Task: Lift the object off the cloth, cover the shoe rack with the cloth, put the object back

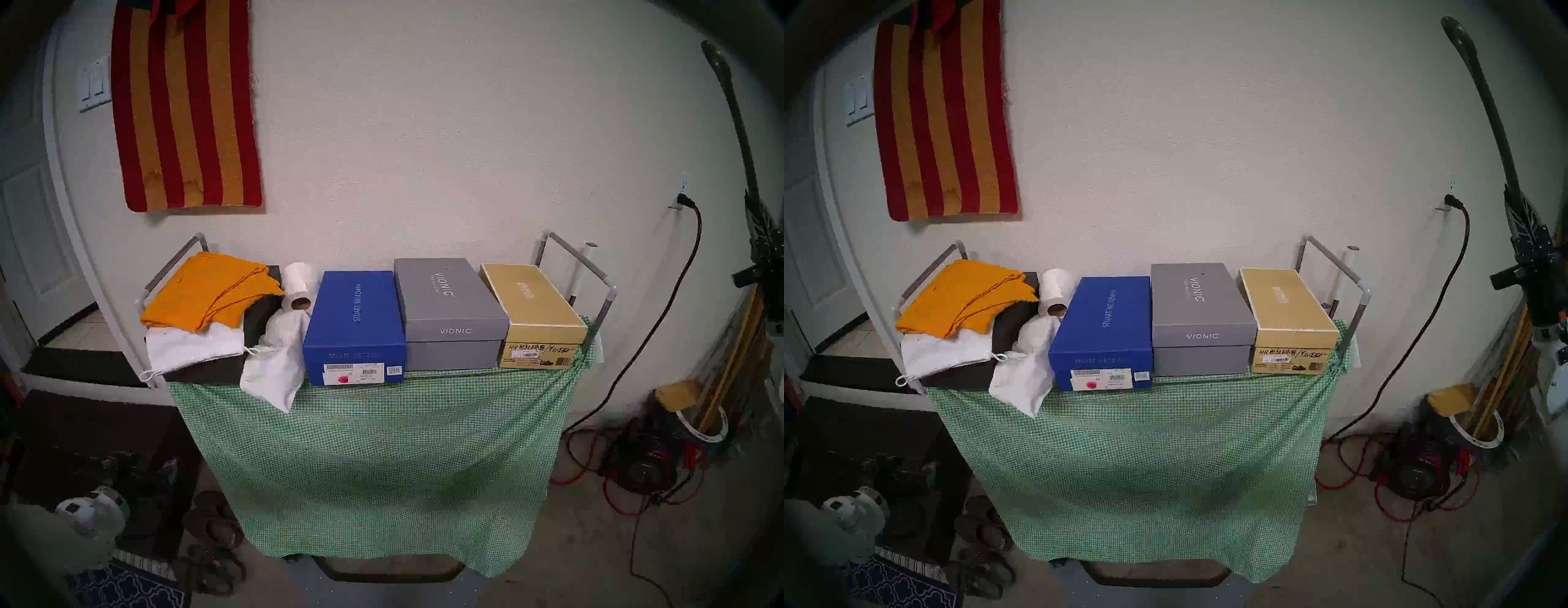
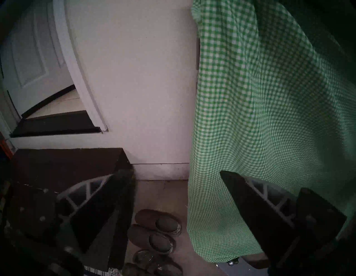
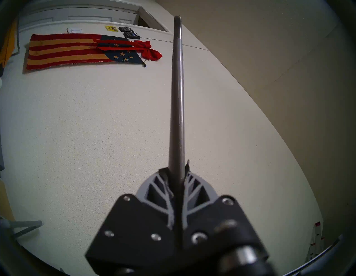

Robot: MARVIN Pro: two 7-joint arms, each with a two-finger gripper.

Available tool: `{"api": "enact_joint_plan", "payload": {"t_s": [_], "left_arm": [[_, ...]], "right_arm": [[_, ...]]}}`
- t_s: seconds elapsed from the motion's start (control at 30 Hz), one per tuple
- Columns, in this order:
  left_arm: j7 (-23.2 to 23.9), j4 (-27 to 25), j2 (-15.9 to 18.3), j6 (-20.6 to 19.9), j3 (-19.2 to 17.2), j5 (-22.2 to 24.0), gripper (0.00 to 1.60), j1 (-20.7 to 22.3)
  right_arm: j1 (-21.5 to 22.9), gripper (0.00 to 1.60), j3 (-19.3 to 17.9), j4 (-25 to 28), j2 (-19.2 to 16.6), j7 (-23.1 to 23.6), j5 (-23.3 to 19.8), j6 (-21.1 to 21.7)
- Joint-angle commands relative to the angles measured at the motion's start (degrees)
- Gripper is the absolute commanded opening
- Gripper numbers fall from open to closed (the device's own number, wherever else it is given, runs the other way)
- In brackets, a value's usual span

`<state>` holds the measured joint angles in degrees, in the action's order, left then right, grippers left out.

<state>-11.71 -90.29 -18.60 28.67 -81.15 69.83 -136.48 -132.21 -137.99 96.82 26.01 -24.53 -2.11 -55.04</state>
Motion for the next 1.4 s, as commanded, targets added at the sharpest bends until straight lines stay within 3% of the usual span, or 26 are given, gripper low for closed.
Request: {"api": "enact_joint_plan", "payload": {"t_s": [0.0, 0.33, 0.47, 0.73, 1.13, 1.37], "left_arm": [[-2.84, -2.37, 0.57, 4.58, -1.86, 0.18, 1.6, -6.31], [-7.02, -5.13, 0.94, 10.49, -4.46, -0.24, 1.6, -11.72], [-10.24, -7.19, 1.28, 14.53, -6.91, -1.17, 1.6, -16.15], [-13.54, -9.06, 1.16, 17.75, -9.63, -3.15, 1.6, -20.41], [-18.35, -12.15, -0.35, 20.06, -15.71, -7.5, 1.6, -27.55], [-20.04, -13.7, -3.28, 19.0, -18.93, -10.89, 1.6, -28.52]], "right_arm": [[-1.1, 0.0, 1.48, 3.71, -3.22, 2.4, 1.45, 0.04], [-3.31, 0.0, 3.49, 11.29, -3.41, 7.28, 5.27, 0.04], [-3.5, 0.0, 3.22, 14.04, -3.39, 9.08, 6.16, 0.04], [-3.09, 0.0, 2.57, 15.24, -6.41, 11.26, 6.94, 0.04], [-1.98, 0.0, 1.94, 16.35, -9.12, 10.59, 3.94, 0.04], [-2.13, 0.0, 1.89, 16.22, -9.64, 10.84, 2.84, 0.04]]}}
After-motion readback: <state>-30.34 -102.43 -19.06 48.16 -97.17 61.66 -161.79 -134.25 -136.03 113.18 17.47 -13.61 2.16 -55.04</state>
